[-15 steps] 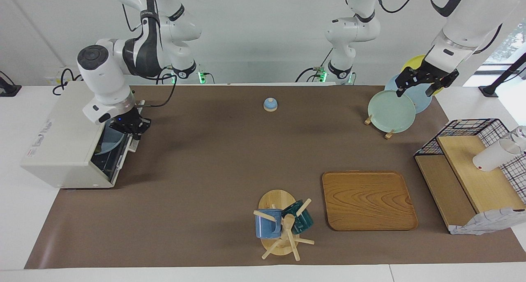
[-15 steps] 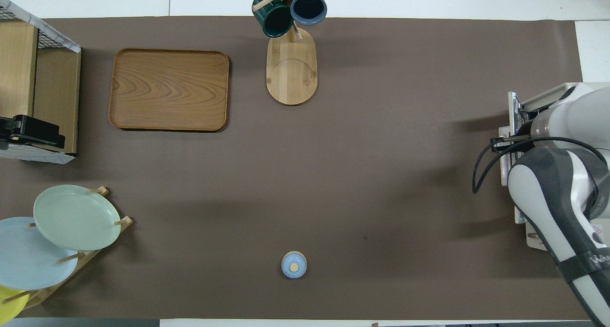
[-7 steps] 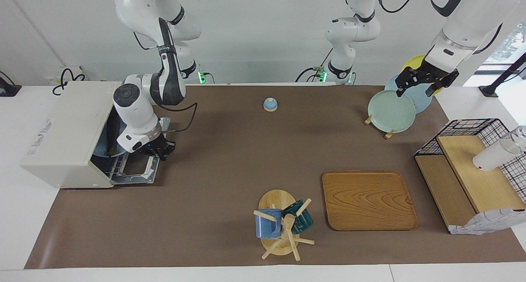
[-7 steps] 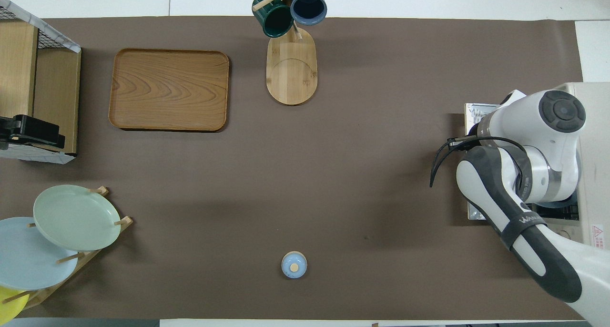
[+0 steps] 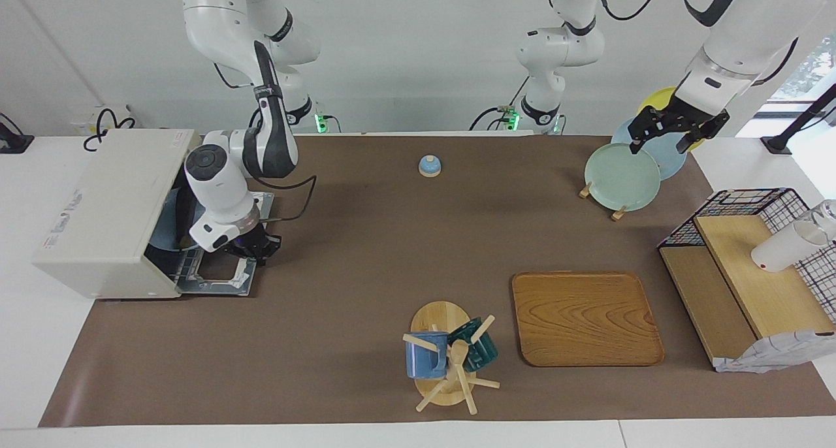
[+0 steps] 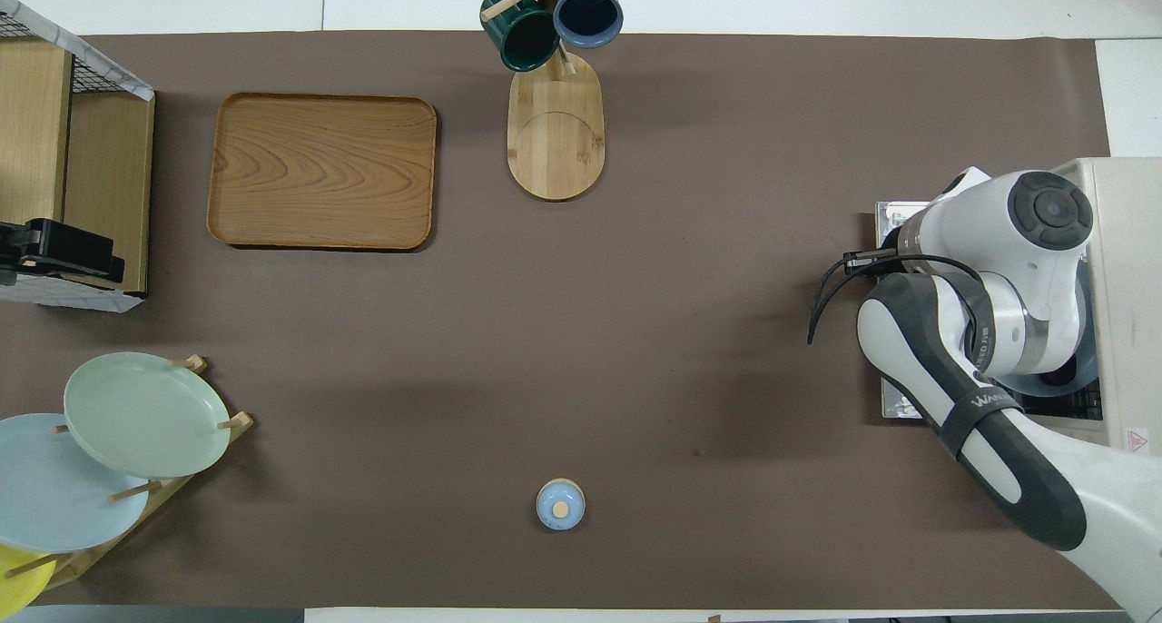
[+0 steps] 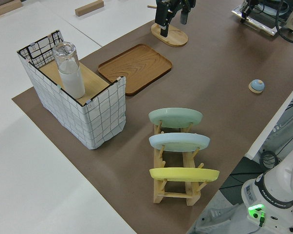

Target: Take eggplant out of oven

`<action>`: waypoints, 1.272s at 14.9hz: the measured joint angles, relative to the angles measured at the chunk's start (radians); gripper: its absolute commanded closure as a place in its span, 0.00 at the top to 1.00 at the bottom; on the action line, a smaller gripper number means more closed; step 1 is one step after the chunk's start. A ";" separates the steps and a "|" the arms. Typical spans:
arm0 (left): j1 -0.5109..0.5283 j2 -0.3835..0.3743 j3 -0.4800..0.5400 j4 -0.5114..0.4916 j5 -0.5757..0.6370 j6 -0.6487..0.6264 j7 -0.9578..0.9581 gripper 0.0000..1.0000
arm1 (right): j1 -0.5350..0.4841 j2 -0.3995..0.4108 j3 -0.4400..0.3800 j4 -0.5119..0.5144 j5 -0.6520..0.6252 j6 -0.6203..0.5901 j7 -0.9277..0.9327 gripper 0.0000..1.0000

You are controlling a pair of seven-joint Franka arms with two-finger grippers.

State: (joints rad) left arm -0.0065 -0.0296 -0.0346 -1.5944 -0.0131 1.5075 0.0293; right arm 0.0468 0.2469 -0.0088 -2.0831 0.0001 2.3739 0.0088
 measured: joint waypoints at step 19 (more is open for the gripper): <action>0.000 0.000 -0.001 0.000 0.000 0.000 -0.001 1.00 | -0.172 -0.141 0.060 -0.004 -0.193 -0.278 0.181 0.10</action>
State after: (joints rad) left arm -0.0065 -0.0296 -0.0352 -1.5944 -0.0131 1.5076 0.0287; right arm -0.1253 0.1054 0.0508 -2.0875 -0.1932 2.0962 0.1898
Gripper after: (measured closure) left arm 0.000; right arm 0.542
